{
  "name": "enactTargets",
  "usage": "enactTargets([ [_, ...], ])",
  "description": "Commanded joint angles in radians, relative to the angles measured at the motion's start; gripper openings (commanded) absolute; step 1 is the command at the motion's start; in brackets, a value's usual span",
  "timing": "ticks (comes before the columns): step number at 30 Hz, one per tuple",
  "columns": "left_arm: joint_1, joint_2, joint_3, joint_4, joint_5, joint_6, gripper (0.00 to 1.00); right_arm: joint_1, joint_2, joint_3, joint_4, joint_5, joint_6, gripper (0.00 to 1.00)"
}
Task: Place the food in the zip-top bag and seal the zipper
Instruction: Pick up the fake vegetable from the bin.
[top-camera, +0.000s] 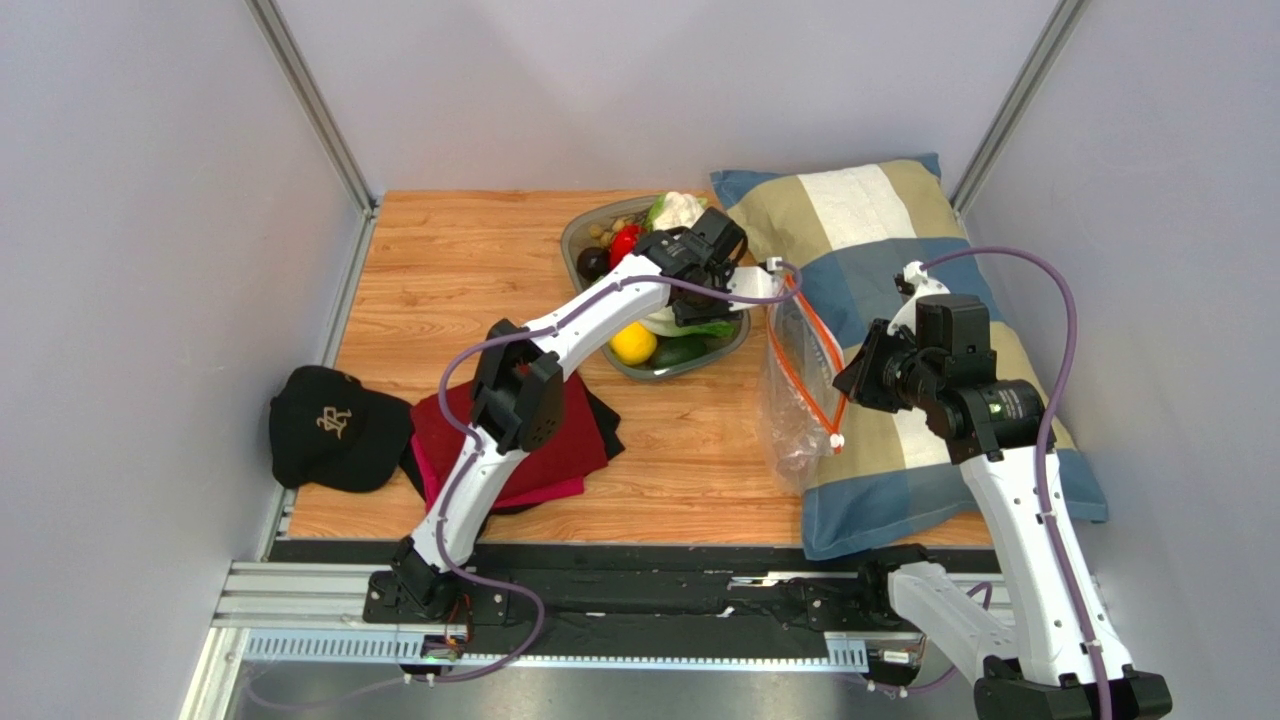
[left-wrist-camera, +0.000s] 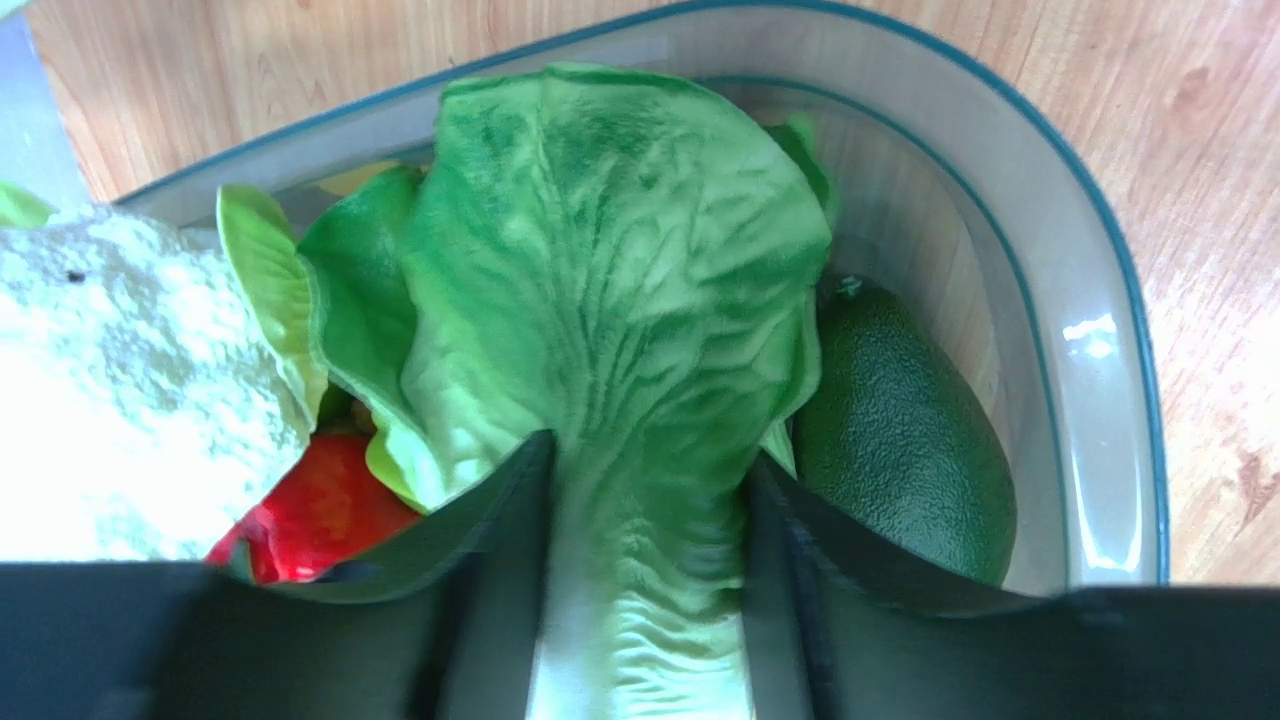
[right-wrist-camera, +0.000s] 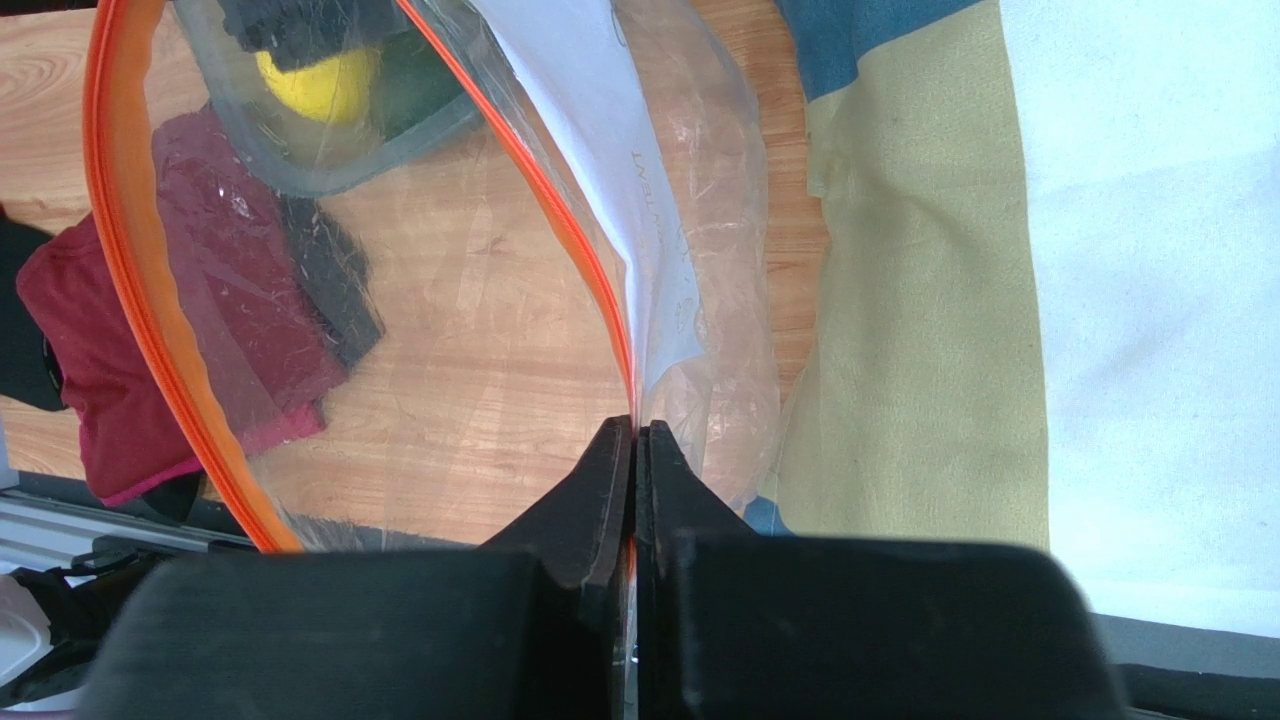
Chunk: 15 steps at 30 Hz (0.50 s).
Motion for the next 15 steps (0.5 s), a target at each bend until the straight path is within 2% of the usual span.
enactTargets([
  [1,-0.003,-0.136,-0.091,0.067,0.033,0.006,0.38,-0.003,-0.015,0.026,0.019,0.002,0.002,0.00],
  [3,-0.003,-0.169,-0.108,0.079,0.032,0.014,0.30,-0.003,-0.013,0.031,0.019,-0.004,0.000,0.00],
  [4,-0.003,-0.193,-0.110,0.078,0.032,0.014,0.22,-0.002,-0.012,0.034,0.018,-0.004,0.002,0.00],
  [6,-0.003,-0.215,-0.105,0.063,0.036,0.006,0.11,-0.002,-0.009,0.042,0.019,-0.011,0.001,0.00],
  [7,-0.003,-0.239,-0.096,0.058,0.036,0.002,0.01,-0.002,-0.007,0.043,0.019,-0.013,-0.001,0.00],
  [15,0.016,-0.376,-0.085,0.015,0.053,-0.077,0.00,-0.003,-0.007,0.043,0.053,-0.102,0.013,0.00],
])
